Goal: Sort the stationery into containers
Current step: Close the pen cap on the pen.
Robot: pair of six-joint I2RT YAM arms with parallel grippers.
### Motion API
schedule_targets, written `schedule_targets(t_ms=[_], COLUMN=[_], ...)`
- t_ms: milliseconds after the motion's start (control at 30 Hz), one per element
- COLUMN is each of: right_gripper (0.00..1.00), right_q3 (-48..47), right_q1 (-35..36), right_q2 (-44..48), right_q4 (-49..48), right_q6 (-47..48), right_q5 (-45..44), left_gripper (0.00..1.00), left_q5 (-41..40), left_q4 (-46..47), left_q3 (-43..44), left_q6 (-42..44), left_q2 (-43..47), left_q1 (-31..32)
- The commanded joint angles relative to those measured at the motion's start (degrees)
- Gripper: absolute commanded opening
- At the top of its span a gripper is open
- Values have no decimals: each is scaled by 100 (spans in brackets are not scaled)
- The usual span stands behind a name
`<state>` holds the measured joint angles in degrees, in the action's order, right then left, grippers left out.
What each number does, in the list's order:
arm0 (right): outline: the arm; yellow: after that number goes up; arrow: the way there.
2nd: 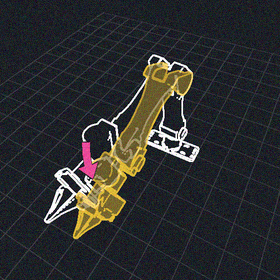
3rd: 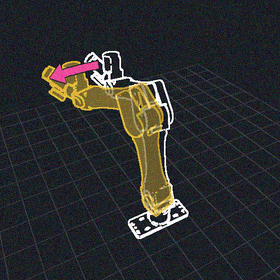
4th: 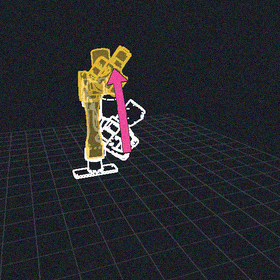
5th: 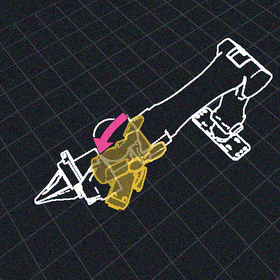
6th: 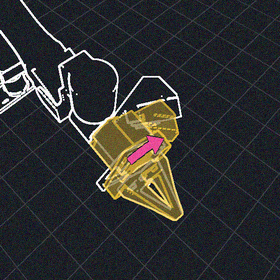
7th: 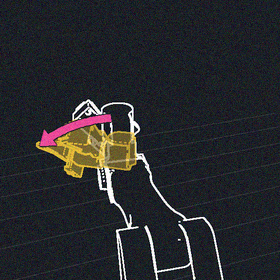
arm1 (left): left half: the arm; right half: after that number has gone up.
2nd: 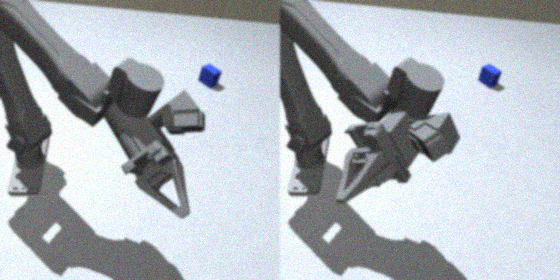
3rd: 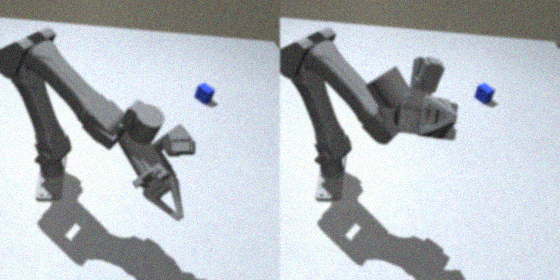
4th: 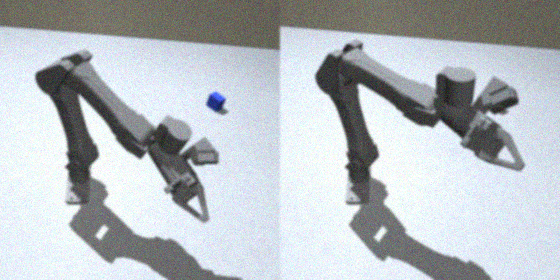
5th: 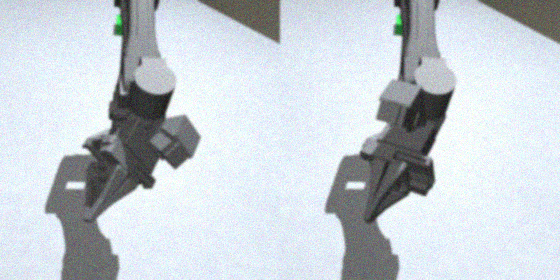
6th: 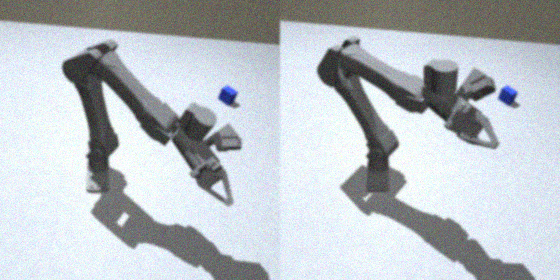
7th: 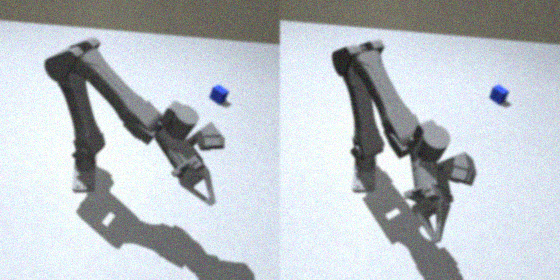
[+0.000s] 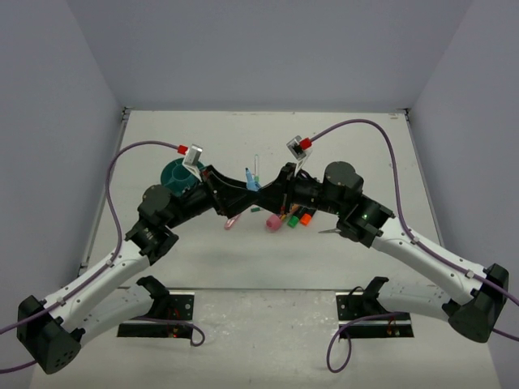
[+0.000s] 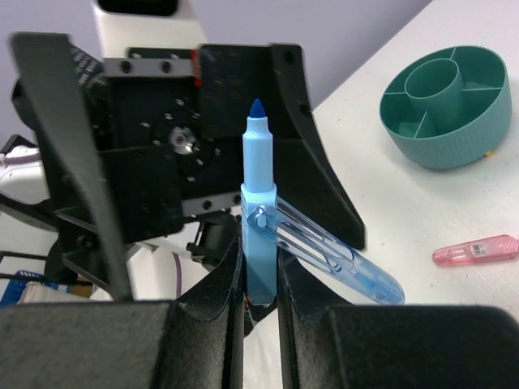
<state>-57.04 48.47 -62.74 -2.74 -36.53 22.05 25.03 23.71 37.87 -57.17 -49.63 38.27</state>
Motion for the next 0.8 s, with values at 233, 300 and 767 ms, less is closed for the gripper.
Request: schedule_targets(t_ms=[233,300,767], right_gripper=[0,0,0], right_q3=[-690,-770,-1537], right_q1=[8,16,91], right_q2=[-319,-378,-510], right_q4=[110,124,802], right_q6=[683,723,1531], right_q5=[710,922,999], left_gripper=[100,100,100], left_q5=[-300,-297,-94], left_q4=[114,212,454], left_q3=[-76,-151,-307], left_q6=[-787,-962,-1341], left_q2=[-89,-108,-196], left_q1=[272,278,302])
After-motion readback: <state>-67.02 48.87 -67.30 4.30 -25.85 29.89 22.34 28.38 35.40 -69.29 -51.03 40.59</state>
